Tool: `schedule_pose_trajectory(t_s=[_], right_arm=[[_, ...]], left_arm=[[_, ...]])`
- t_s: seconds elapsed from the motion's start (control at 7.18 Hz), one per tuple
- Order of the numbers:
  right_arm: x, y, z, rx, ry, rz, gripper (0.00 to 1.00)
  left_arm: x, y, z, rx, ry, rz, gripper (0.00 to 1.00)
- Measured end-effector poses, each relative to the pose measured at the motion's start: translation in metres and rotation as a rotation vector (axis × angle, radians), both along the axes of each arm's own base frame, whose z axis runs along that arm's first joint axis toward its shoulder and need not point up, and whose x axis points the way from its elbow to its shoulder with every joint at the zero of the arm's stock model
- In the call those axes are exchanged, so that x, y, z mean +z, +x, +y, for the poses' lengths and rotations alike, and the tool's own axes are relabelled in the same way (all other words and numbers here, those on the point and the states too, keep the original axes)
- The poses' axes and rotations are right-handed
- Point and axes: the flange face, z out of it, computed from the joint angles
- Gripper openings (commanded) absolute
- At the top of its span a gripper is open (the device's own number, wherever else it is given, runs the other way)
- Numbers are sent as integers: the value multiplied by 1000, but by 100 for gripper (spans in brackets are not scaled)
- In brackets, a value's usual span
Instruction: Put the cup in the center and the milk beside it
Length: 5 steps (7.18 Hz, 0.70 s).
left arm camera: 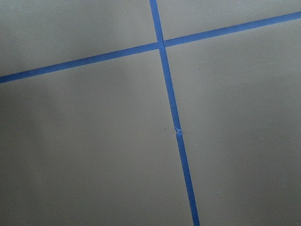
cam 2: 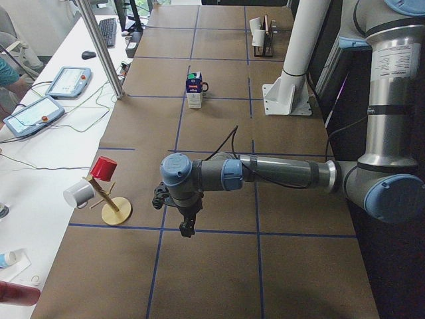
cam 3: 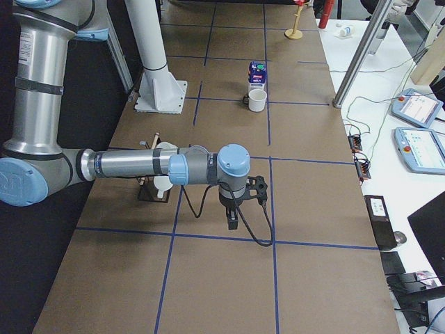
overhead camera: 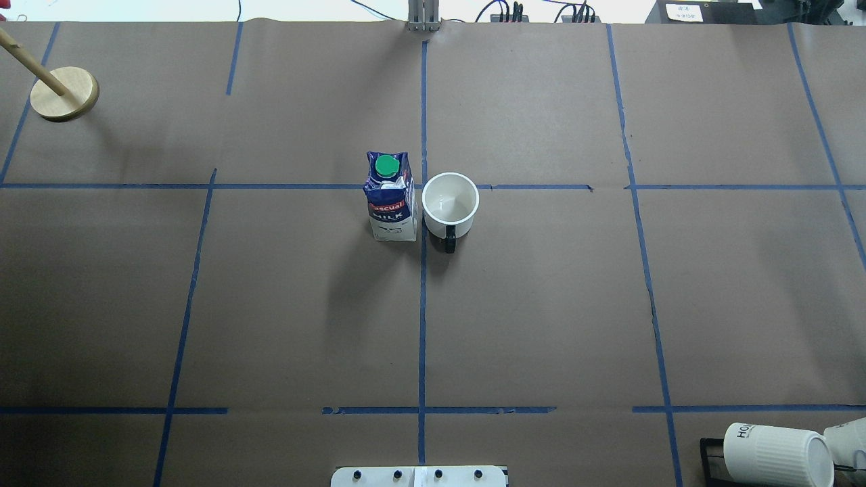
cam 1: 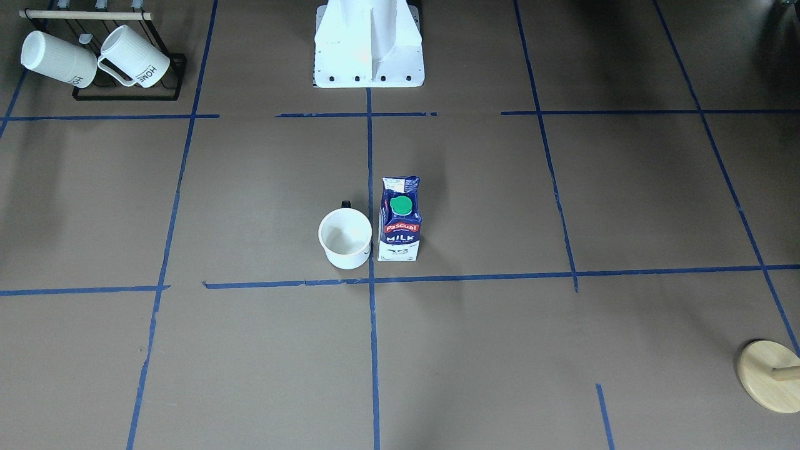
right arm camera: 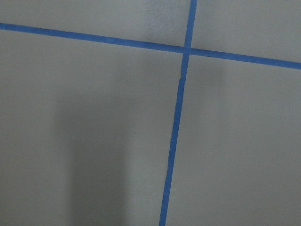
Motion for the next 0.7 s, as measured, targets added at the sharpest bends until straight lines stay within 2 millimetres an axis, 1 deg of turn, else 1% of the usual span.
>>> schedule_pose_trajectory(t_s=[0.7], right_arm=[[0, 0, 0, -1, 1, 1, 100]], left_arm=[[1, 0, 4, 2, 0, 0, 100]])
